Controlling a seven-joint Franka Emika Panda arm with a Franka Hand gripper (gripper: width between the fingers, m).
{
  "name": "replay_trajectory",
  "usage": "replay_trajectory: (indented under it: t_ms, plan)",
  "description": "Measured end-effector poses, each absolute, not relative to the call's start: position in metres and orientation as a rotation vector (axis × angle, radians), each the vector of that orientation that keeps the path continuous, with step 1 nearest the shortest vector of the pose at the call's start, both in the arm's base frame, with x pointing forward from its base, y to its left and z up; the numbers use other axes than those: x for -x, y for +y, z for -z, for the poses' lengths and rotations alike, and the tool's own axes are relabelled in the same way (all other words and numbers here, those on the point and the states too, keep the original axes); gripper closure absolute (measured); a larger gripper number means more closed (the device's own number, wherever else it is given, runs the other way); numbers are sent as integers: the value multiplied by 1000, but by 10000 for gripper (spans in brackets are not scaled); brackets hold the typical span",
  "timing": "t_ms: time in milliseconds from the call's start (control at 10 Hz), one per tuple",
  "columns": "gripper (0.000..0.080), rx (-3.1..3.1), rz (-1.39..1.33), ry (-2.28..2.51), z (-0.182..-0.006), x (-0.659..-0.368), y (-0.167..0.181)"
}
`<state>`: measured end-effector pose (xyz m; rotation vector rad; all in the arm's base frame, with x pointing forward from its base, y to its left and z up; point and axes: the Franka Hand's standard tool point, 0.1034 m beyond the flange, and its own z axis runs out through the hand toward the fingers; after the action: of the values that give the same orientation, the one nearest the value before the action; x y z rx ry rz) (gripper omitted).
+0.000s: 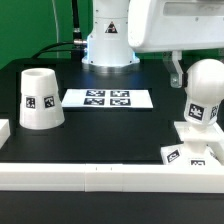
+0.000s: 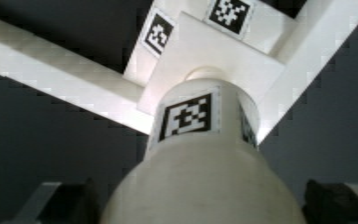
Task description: Assemble lamp
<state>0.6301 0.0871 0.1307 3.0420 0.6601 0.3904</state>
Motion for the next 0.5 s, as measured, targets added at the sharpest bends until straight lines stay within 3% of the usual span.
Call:
replay_trajectory:
  t_ms: [500]
  plan:
    - [228,-3023,-511,646,-130,-629,88]
